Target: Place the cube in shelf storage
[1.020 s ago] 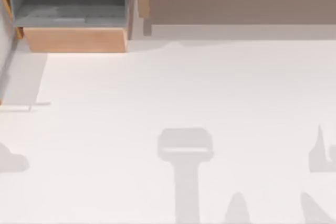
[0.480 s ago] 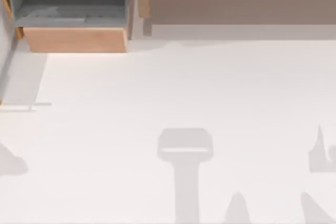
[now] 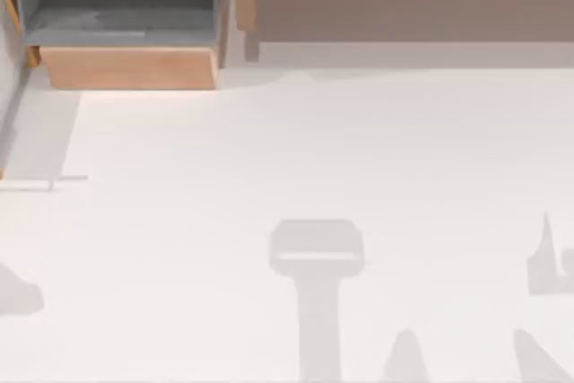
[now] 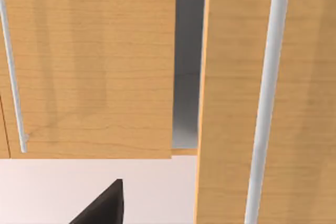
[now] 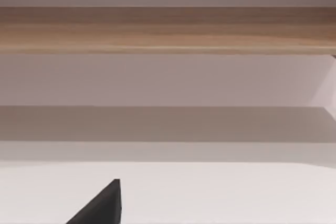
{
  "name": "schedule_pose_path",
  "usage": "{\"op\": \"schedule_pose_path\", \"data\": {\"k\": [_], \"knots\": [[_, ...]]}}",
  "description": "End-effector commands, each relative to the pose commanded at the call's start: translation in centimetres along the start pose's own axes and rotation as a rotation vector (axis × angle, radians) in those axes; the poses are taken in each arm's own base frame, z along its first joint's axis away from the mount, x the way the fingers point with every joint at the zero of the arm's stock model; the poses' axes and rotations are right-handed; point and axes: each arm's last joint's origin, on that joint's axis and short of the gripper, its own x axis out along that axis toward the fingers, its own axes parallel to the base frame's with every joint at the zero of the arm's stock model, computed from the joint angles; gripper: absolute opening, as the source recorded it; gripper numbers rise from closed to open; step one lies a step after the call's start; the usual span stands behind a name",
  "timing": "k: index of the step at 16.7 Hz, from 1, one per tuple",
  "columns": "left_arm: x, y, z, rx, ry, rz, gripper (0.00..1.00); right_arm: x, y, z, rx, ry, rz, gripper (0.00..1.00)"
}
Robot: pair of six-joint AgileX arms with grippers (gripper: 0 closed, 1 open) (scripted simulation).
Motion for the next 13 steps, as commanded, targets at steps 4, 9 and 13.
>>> {"op": "schedule_pose_path", "data": {"k": [4,9,13], "knots": [[0.2,0.2,-2.2,-0.085,0.073,-0.019,1.00,0.0,0.0,0.0,0.000,0.000,0.000,1.00],[1.0,1.7,-8.4,-0.362,0.266,-0.062,1.00,0.0,0.0,0.0,0.000,0.000,0.000,1.00],[2.6,4.9,-13.7,-0.648,0.419,-0.085,1.00,0.0,0.0,0.0,0.000,0.000,0.000,1.00]]}}
